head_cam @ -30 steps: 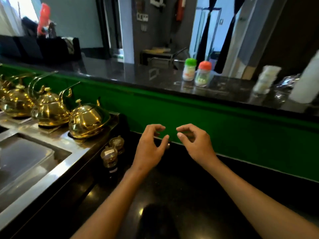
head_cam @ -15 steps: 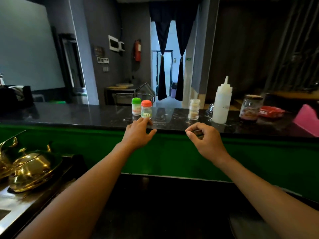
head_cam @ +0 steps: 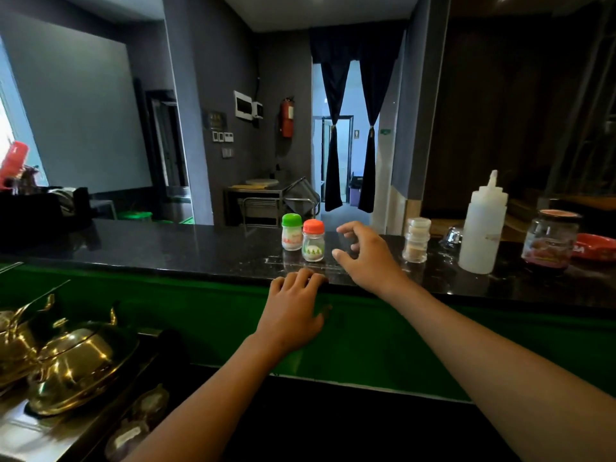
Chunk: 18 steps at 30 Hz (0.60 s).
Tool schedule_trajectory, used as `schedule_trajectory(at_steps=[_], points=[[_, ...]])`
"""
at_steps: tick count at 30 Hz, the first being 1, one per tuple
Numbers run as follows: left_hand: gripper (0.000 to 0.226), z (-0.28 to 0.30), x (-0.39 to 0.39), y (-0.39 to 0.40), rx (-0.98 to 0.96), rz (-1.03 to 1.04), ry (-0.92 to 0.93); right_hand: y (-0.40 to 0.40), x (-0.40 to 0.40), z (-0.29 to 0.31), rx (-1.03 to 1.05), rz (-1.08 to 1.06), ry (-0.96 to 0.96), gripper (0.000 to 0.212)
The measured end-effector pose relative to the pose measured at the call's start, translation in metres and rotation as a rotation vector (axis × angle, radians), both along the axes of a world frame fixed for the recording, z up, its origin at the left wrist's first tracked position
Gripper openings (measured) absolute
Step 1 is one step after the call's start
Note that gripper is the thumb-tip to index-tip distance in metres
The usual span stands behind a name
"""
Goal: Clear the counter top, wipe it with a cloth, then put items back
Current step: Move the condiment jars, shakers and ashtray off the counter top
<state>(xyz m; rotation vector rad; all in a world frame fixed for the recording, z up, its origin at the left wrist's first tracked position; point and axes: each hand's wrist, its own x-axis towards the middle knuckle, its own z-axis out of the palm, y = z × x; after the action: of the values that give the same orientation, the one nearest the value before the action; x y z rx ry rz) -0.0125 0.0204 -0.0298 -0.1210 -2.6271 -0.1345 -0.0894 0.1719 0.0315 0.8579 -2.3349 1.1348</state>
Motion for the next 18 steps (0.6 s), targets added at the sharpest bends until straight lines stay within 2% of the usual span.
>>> schedule_trajectory(at_steps=[4, 6, 10, 13, 16, 18], points=[[0.063, 0.003, 0.001, -0.009, -0.055, -0.052, -0.036, -0.053, -0.033, 0.006, 0.027, -0.014, 0.004, 0.043], [0.057, 0.008, 0.004, -0.016, -0.032, -0.122, -0.032, -0.067, -0.046, 0.002, 0.008, -0.028, 0.008, 0.041], [0.025, 0.037, -0.011, -0.044, 0.253, -0.3, 0.11, -0.073, -0.061, -0.011, -0.073, -0.007, 0.022, 0.039], [0.011, 0.064, -0.047, -0.072, 0.492, -0.291, 0.28, -0.075, -0.068, -0.015, -0.123, 0.028, 0.008, 0.04], [0.028, 0.081, -0.093, -0.093, 0.595, -0.176, 0.315, -0.078, -0.07, -0.018, -0.147, 0.034, 0.025, 0.039], [0.049, 0.083, -0.12, -0.103, 0.685, -0.137, 0.192, -0.079, -0.07, -0.019, -0.142, 0.035, 0.03, 0.04]])
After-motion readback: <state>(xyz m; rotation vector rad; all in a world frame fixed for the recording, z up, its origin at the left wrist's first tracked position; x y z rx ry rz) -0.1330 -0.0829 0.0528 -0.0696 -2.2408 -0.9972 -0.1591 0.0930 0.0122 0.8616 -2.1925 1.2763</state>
